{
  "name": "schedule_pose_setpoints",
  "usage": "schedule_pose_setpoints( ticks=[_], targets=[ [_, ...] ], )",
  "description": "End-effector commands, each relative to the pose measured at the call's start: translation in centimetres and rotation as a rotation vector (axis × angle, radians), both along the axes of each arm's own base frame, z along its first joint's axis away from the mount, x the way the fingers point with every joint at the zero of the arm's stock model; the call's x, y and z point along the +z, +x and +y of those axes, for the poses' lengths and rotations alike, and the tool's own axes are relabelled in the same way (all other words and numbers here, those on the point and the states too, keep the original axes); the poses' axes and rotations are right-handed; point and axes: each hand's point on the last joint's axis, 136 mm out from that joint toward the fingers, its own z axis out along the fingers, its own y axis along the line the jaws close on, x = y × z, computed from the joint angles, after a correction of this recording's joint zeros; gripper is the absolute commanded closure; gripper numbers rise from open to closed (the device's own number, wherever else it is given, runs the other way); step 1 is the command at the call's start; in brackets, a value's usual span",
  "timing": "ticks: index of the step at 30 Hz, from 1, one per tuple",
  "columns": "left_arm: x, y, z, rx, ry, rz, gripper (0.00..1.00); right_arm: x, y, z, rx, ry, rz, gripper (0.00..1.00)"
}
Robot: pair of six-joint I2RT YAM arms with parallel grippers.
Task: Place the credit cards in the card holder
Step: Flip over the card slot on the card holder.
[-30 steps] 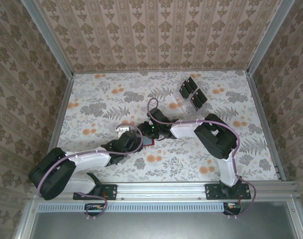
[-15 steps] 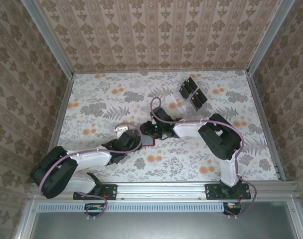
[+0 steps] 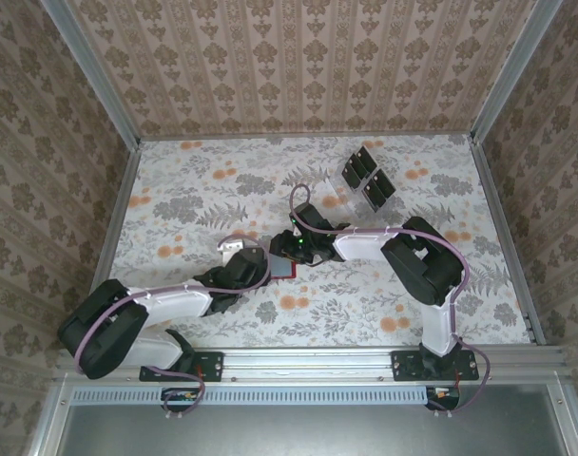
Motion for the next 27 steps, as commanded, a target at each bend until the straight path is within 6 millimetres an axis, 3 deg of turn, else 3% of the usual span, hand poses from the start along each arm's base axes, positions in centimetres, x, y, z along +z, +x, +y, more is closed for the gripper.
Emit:
schedule_pose_setpoints(
  ticks=[1,10,27],
  targets=[
    [-1.0,-1.0,1.5,0.006,0.027,0.037,0.0,-0.7,-0.6,0.1,0.013,-0.014,0.022,0.56],
    [0.5,-0.9,0.6,-0.037,-0.009,0.006,0.0,-0.5,-1.2,2.0,0.039,0.013,0.033,0.55],
    [-0.6,-0.4,0.1,-0.033,0.047,0.033,0.0,-1.0,-1.3,2.4,0.035,0.029,0.052,0.55]
  ],
)
